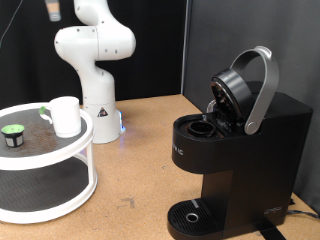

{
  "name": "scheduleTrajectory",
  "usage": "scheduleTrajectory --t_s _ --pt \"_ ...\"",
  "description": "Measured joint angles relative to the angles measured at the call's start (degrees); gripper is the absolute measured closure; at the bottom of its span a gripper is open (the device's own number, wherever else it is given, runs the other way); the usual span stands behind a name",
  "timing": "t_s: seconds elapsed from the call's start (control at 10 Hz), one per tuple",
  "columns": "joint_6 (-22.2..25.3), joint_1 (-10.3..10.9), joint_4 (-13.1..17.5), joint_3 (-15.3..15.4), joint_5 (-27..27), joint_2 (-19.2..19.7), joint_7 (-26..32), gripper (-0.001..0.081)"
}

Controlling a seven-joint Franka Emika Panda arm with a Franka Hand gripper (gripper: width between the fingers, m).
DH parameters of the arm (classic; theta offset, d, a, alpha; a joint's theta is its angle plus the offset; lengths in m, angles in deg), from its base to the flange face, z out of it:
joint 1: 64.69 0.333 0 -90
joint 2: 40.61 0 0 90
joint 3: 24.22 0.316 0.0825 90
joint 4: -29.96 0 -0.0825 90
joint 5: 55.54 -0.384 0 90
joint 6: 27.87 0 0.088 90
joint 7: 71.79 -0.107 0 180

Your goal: Make a cup of coffee with the keurig machine

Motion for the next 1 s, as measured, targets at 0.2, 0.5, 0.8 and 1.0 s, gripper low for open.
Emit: scheduleTrajectory --t_s 0.2,0.5,0.8,1.0 --pt "-0.1 -0.8 0.8 -3.3 2.4 0.9 2.5 0.0004" --pt "-0.5 -0.9 3.2 -7.6 4.0 3.8 6.9 0.0004" --pt "1.0 0.3 2.9 -7.7 4.0 3.8 13.5 0.0004" --pt "-0.1 2.4 1.7 -8.7 6.3 3.9 24.9 0.0004"
